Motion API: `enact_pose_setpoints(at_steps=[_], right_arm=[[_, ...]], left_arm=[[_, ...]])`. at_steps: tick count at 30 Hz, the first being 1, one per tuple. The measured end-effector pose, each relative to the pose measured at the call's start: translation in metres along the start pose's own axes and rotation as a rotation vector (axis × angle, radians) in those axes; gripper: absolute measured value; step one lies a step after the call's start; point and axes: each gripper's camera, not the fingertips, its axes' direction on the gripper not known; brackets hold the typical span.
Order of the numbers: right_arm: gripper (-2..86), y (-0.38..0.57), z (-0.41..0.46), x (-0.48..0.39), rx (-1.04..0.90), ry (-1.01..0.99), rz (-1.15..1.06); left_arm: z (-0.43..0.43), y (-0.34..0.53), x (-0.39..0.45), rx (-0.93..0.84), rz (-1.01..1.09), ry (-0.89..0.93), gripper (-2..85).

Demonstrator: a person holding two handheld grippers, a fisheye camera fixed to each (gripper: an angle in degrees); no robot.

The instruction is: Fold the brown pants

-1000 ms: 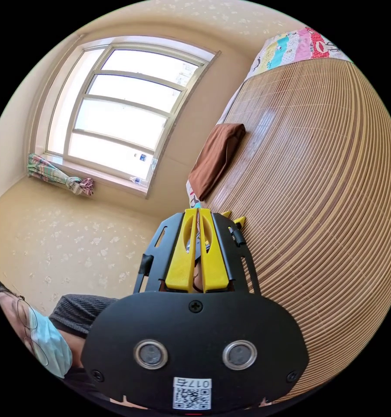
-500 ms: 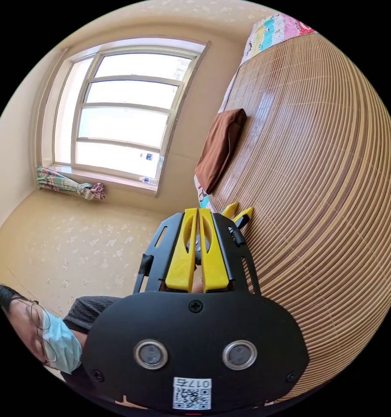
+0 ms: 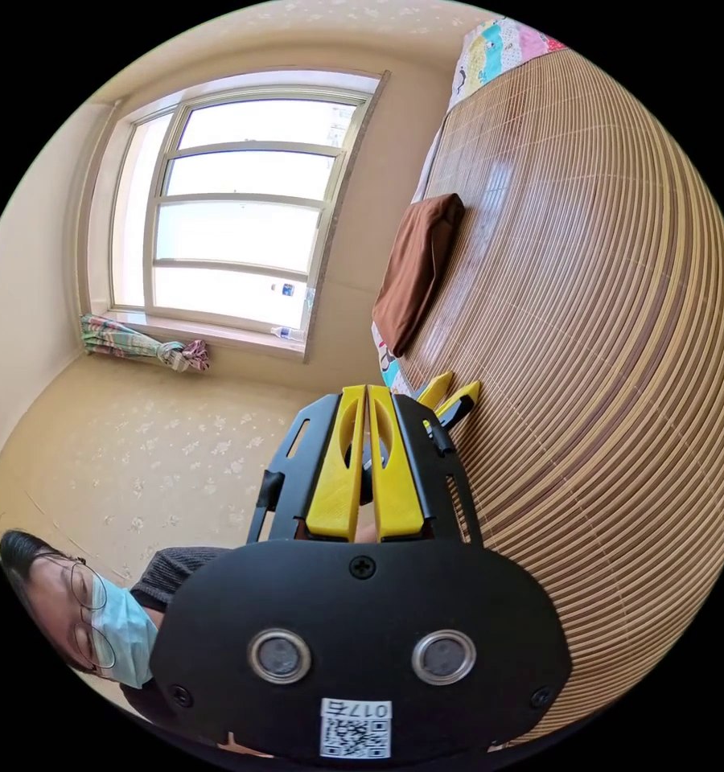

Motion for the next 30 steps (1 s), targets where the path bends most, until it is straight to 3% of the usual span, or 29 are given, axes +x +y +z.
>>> enact_pose_setpoints(at_steps=[7, 11, 16, 19, 26, 30], right_arm=[[0.5, -0.003, -0.013, -0.003, -0.010, -0.008, 0.010], [0.5, -0.006, -0.019, -0.010, -0.027, 0.103, 0.020], [0.4, -0.006, -0.028, -0.007, -0.030, 0.061, 0.027], [0.5, -0.005, -0.036, -0.004, -0.014, 0.025, 0.036], [0.5, -0.005, -0.047, -0.007, -0.021, 0.010, 0.028], [0.6, -0.004, -0.056, -0.005, -0.009, 0.003, 0.033]], left_arm=[[0.000, -0.013, 0.002, 0.004, 0.008, -0.003, 12.8], [-0.001, -0.021, 0.000, -0.004, 0.007, 0.009, 12.1], [-0.014, -0.044, -0.022, -0.031, 0.080, 0.111, 3.8], [-0.037, -0.061, -0.064, 0.101, -0.033, -0.049, 6.3], [-0.030, -0.137, -0.161, 0.105, -0.124, -0.253, 13.4], [0.026, -0.171, -0.207, -0.134, -0.168, -0.195, 17.1]])
